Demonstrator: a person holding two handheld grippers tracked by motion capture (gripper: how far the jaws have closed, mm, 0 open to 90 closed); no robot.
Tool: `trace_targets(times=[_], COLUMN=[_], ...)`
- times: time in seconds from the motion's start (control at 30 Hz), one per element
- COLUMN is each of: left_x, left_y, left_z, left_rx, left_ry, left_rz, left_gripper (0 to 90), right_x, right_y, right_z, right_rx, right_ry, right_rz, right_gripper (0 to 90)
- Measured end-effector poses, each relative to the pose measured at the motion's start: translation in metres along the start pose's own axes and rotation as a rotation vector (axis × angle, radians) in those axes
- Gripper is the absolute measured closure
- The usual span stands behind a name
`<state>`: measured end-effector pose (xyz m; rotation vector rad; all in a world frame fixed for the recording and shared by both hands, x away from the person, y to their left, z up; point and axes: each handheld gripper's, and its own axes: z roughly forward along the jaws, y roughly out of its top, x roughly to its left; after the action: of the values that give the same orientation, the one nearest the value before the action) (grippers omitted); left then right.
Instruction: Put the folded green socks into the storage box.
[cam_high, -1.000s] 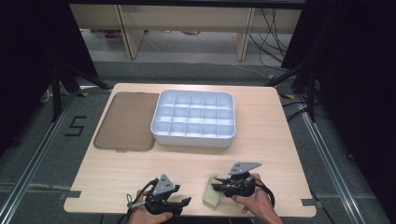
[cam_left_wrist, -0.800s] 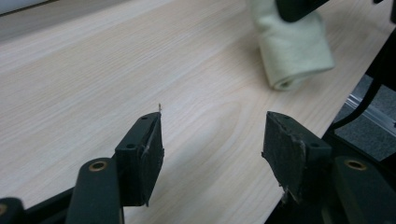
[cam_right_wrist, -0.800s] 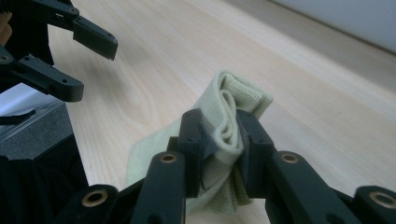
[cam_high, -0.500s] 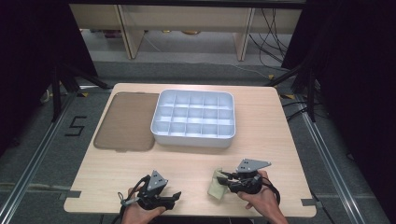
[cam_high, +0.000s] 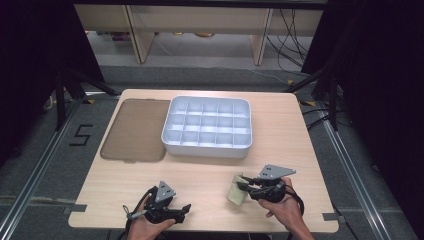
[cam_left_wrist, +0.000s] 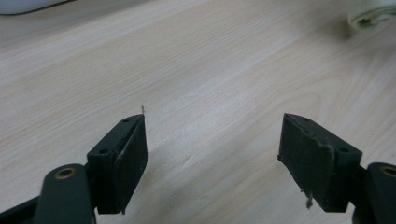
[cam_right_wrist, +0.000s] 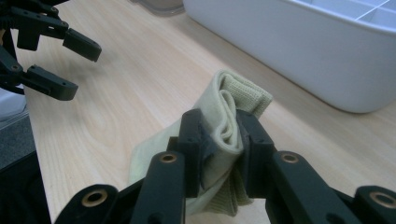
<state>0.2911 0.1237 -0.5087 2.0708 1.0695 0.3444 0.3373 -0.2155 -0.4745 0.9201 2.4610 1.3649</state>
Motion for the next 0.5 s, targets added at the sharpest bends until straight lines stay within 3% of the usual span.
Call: trace_targets(times=[0.03,0.1,0.13,0.23,0.43,0.47,0.5], left_x=[0.000,0.001,0.003,0.005,0.001,0.000,0.001], left_y=[0.000,0.000,0.000,0.000,0.000,0.000,0.000], left_z=[0.000,0.000,-0.002,-0.002,0.000,0.001,0.000], left_rx=[0.002,0.003,0.037,0.047,0.016,-0.001,0.003], left_ry=[-0.002,-0.011,-0.015,-0.005,-0.009,-0.004,-0.008], left_rz=[0.003,0.002,0.042,0.061,0.028,0.004,0.015], left_gripper=[22.8,22.7,22.6,22.3,22.2,22.2,22.2], right_x=[-0.002,-0.003,-0.005,-0.008,-0.017,-0.017,-0.018], right_y=[0.003,0.004,0.006,0.011,0.022,0.022,0.025], right_z=[-0.003,-0.003,-0.005,-0.008,-0.015,-0.015,-0.015], right_rx=[-0.005,-0.010,-0.015,-0.029,-0.049,-0.049,-0.050], right_ry=[-0.029,-0.032,-0.043,-0.047,-0.102,-0.102,-0.098], right_rz=[-0.016,-0.018,-0.020,0.002,0.001,0.001,-0.004], right_gripper=[73.9,73.8,73.8,73.9,73.8,73.8,73.8])
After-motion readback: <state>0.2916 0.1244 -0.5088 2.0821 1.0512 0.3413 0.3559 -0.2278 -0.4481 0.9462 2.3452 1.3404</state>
